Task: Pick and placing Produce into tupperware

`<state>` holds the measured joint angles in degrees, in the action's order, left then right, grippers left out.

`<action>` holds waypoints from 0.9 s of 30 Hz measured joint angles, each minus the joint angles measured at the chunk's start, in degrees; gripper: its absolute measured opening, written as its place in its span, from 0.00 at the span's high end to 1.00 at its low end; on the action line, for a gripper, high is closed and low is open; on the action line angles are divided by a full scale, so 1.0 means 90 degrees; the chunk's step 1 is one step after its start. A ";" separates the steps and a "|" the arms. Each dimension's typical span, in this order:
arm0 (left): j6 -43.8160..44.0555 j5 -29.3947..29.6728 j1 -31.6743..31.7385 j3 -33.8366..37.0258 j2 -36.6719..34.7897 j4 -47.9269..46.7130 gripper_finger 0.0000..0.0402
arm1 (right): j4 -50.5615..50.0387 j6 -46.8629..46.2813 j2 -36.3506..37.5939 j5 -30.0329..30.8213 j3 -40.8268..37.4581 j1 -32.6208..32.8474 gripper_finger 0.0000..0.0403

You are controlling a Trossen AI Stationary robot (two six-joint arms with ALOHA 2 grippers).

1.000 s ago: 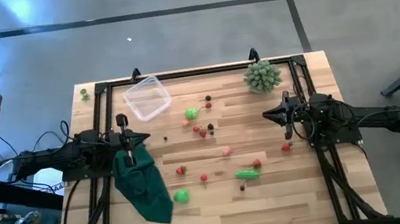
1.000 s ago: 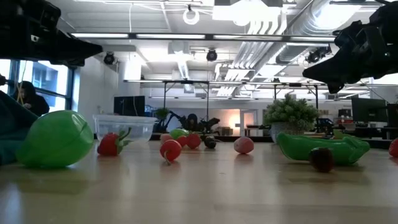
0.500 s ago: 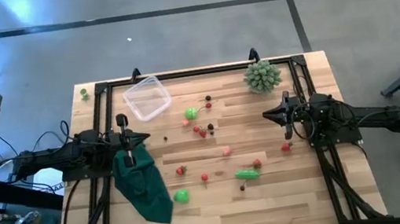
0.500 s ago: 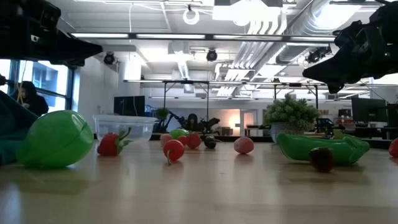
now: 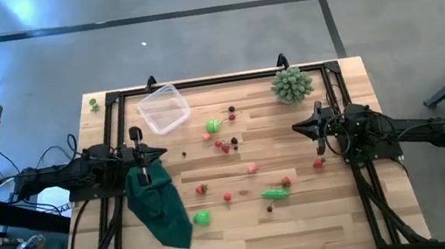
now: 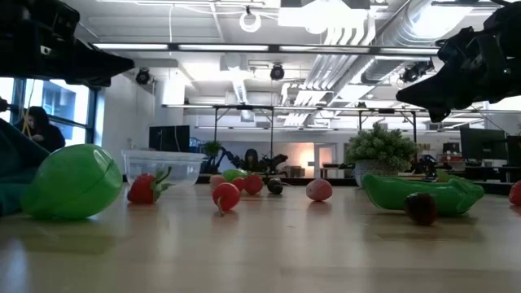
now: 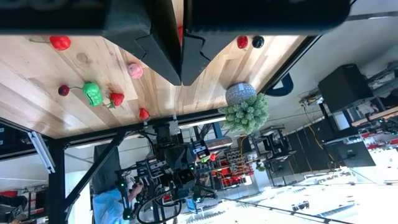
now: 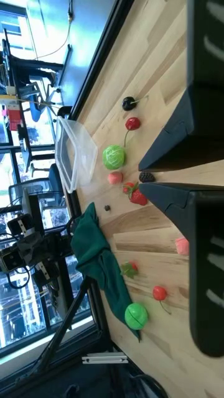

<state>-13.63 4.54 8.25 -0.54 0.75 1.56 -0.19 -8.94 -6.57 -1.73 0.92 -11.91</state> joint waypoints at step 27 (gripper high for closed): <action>0.0343 0.0289 0.0000 0.0000 0.0001 0.0231 0.99 | 0.0001 0.0000 0.0000 0.0001 0.0001 0.0000 0.92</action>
<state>-10.54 7.14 8.25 -0.54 0.77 3.64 -0.19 -8.93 -6.57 -1.72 0.93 -11.91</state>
